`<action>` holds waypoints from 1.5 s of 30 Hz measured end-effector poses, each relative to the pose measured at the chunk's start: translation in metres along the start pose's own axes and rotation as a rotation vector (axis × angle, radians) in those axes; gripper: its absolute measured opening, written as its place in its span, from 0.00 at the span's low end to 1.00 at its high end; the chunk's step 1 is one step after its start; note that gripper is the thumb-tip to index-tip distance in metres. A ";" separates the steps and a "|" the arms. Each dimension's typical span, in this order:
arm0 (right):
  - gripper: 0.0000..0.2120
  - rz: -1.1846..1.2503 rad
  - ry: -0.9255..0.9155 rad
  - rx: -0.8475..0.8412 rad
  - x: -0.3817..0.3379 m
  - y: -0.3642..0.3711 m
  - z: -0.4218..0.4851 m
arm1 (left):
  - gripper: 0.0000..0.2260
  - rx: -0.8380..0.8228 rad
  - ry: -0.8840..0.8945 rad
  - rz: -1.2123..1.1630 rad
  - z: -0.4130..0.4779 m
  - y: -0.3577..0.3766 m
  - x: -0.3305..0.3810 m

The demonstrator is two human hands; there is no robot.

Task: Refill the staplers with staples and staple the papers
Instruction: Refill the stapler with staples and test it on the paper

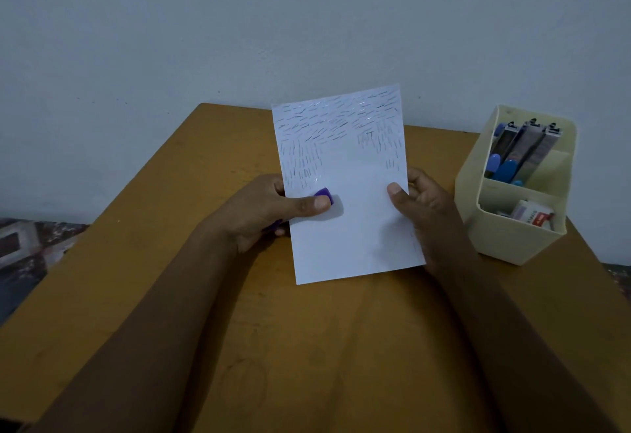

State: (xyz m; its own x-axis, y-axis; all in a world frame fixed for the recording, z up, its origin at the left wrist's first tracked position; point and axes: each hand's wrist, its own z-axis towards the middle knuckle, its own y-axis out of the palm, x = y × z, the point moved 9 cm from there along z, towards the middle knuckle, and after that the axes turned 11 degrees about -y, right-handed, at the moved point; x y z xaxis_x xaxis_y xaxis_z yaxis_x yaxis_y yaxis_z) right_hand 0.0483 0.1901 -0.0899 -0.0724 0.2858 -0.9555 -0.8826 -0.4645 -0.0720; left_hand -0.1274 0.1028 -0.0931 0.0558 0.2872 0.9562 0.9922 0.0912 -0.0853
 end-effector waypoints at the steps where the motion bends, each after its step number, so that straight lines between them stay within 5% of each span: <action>1: 0.12 -0.018 -0.003 0.004 0.001 -0.001 0.001 | 0.20 0.016 0.003 0.024 -0.001 0.000 0.001; 11: 0.11 -0.051 -0.010 -0.023 0.008 0.000 0.003 | 0.10 0.131 0.043 0.170 -0.007 0.000 0.011; 20: 0.11 -0.023 0.001 -0.052 0.010 0.002 0.003 | 0.24 0.123 0.048 0.166 -0.003 -0.001 0.006; 45: 0.12 0.000 -0.004 -0.064 0.012 0.006 0.002 | 0.20 0.152 0.152 0.167 -0.004 -0.001 0.013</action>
State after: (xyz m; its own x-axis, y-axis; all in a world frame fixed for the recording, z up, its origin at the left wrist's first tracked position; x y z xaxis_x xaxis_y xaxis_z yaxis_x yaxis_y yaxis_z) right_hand 0.0411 0.1929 -0.1011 -0.0742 0.2891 -0.9544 -0.8512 -0.5170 -0.0904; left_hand -0.1274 0.1022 -0.0796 0.2445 0.1644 0.9556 0.9403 0.2003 -0.2750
